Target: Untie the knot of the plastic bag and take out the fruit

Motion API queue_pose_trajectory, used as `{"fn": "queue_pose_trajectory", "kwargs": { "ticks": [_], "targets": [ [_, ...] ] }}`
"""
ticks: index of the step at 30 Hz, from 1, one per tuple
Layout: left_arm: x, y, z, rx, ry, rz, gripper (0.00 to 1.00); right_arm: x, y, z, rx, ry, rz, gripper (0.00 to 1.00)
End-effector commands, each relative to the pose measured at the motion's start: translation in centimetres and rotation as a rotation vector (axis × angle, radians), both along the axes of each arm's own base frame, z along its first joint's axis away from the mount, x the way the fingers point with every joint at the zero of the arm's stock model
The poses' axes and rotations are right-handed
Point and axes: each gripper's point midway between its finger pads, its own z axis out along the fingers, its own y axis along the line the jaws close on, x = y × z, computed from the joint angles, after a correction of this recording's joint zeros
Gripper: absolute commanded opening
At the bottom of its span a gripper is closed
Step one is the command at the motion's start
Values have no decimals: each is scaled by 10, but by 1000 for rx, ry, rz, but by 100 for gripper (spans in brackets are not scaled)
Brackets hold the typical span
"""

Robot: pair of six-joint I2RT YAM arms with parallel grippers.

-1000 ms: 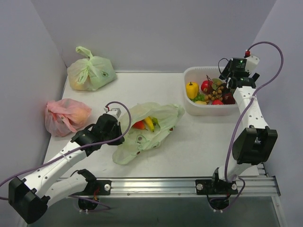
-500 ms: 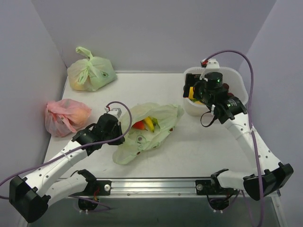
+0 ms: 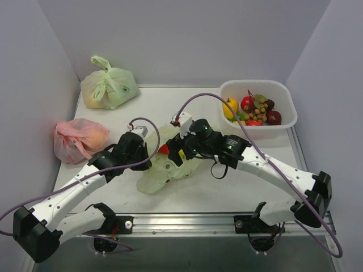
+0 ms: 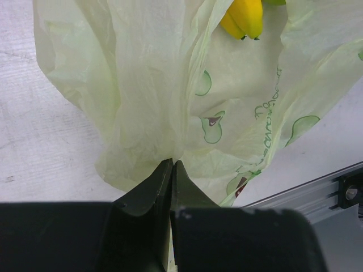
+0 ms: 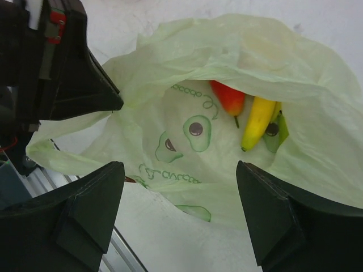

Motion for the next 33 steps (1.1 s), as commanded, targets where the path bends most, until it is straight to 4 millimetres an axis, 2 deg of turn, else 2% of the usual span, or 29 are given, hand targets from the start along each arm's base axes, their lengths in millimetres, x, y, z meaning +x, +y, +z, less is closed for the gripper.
{"fn": "queue_pose_trajectory", "kwargs": {
  "ticks": [1,3,4,8,10,15,18,22,27,30,33],
  "targets": [
    [14,-14,28,-70,-62,-9,0,2,23,-35,-15,83,19,81],
    [14,-15,29,-73,-60,-9,0,6,32,-45,-12,94,21,78],
    [14,-16,30,-78,-59,-7,0,10,35,-60,-36,112,10,75],
    [13,-16,29,-83,-55,-2,0,32,34,-91,-100,134,-89,68],
    [11,-15,28,-86,-49,0,0,47,25,-105,-148,110,-172,64],
    [7,-14,23,-87,-33,2,0,79,5,-120,-153,89,-342,61],
    [5,-14,20,-91,-23,4,0,93,-1,-130,-154,102,-378,61],
    [4,-14,20,-93,-21,2,0,99,-1,-153,-160,167,-373,60],
    [2,-13,16,-94,-13,8,0,98,20,-162,-112,214,-295,57],
    [1,-13,12,-89,-3,11,0,101,23,-172,-121,223,-298,51],
    [3,-11,12,-84,-7,17,0,103,21,-178,-136,219,-308,34]
  ]
}}
